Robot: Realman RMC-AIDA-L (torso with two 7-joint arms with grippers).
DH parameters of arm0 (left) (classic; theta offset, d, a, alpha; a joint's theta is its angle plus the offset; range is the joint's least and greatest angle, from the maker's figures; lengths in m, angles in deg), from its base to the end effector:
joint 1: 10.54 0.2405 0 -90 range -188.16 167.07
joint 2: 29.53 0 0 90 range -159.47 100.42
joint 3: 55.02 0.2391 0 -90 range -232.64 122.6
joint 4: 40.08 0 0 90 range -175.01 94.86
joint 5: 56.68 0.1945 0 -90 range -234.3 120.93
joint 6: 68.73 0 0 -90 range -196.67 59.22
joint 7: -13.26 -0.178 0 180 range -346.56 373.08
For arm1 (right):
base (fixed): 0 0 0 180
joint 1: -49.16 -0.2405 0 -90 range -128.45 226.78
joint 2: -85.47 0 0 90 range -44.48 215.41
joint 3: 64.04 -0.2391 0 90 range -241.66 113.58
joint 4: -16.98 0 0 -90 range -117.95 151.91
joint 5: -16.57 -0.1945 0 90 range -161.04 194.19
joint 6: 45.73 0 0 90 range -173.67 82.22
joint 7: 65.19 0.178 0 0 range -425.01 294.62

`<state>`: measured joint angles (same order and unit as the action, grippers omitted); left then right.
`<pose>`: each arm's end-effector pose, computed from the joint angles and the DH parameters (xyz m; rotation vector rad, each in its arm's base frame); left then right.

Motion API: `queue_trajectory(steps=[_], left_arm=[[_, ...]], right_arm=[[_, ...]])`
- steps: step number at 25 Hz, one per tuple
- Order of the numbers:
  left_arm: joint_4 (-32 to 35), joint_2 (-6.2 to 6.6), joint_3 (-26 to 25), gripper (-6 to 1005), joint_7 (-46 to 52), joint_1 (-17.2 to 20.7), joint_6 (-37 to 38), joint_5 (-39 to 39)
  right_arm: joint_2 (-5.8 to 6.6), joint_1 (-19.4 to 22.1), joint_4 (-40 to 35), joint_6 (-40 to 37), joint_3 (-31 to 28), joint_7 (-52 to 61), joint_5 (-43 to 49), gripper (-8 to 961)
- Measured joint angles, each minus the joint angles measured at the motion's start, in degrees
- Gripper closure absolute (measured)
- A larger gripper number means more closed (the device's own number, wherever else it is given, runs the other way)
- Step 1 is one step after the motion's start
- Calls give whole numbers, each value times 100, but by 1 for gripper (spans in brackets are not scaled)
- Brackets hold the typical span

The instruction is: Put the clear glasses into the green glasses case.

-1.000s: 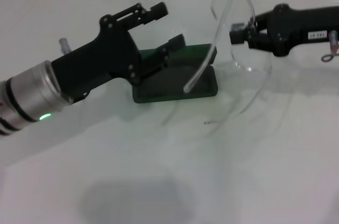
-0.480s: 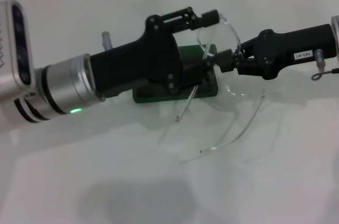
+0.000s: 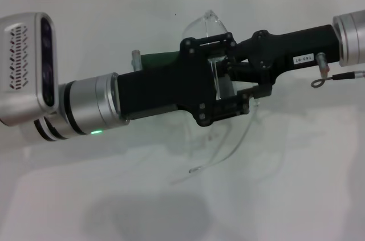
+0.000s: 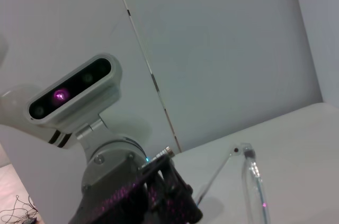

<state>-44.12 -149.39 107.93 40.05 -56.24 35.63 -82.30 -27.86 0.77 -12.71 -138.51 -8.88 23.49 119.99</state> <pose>-0.1205 0.2862 -0.0595 -2.5715 0.2894 -1.3856 0.1195 0.3528 -0.0271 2.9663 -0.4358 -0.7562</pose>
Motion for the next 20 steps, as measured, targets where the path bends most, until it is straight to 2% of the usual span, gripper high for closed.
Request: queue_trajectory(steps=[15,20], left_arm=[[45,2,0,434,14,49,-86,-4],[109,38,-1,435,-9,178,232,-69]], right_arm=[[-57,26,-82,-218,11,-11,-15,843],[-52,116,-83,-102,-72,-17,-15,843]])
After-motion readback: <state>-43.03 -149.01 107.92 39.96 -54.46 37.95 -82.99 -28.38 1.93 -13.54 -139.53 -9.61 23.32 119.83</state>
